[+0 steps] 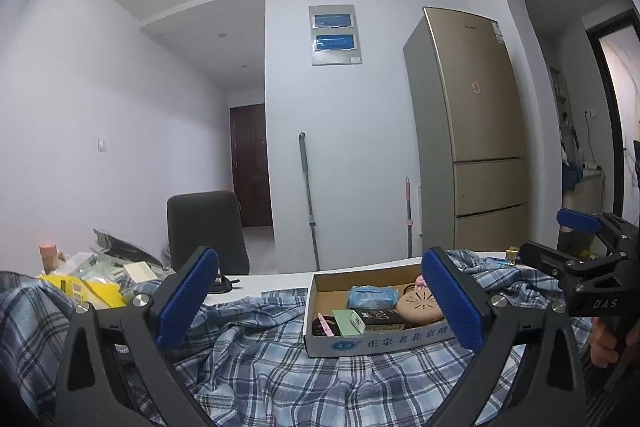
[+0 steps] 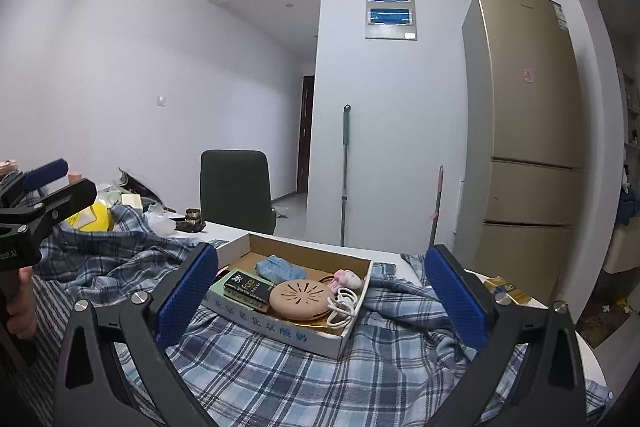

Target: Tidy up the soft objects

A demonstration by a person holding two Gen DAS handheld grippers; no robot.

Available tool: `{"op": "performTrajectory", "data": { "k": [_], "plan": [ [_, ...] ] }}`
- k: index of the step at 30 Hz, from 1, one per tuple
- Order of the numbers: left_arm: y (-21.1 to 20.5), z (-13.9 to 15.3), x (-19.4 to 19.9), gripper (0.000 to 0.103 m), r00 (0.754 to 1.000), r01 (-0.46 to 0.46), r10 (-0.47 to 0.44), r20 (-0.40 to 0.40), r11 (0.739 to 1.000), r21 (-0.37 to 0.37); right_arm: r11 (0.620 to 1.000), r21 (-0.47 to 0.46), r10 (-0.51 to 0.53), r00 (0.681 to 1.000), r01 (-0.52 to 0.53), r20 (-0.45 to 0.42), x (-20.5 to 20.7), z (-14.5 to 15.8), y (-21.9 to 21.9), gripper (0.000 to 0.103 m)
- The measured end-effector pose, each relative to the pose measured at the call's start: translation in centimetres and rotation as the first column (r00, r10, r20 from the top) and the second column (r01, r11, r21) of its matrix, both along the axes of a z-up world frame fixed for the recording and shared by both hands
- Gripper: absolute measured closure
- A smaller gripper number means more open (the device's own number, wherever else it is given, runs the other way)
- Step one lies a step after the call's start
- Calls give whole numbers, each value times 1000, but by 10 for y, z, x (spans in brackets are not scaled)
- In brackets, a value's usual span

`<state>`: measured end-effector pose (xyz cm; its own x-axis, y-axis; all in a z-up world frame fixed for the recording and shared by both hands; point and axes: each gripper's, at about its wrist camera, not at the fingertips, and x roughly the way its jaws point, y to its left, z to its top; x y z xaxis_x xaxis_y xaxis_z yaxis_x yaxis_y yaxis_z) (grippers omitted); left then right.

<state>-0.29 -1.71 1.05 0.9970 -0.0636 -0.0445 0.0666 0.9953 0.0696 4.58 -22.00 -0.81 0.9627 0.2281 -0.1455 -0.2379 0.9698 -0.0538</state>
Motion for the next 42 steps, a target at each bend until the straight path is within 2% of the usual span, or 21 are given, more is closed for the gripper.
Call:
{"op": "performTrajectory", "data": {
  "k": [5, 20, 24, 42],
  "plan": [
    [0, -1, 3, 0, 1000, 0, 0, -15, 1000, 1, 1000, 0, -4, 1000, 4, -13, 2, -2, 0, 0],
    [14, -2, 11, 0, 998, -34, 31, -50, 997, -67, 998, 41, -38, 999, 37, 9, -1, 4, -10, 0],
    [17, -2, 12, 0, 998, -14, 10, -57, 996, -84, 997, 54, -47, 999, 46, 11, -1, 6, -14, 0],
    [14, -3, 13, 0, 998, -21, 18, -54, 998, -61, 996, 69, -59, 998, 59, -3, 1, 6, -18, 0]
  ]
}}
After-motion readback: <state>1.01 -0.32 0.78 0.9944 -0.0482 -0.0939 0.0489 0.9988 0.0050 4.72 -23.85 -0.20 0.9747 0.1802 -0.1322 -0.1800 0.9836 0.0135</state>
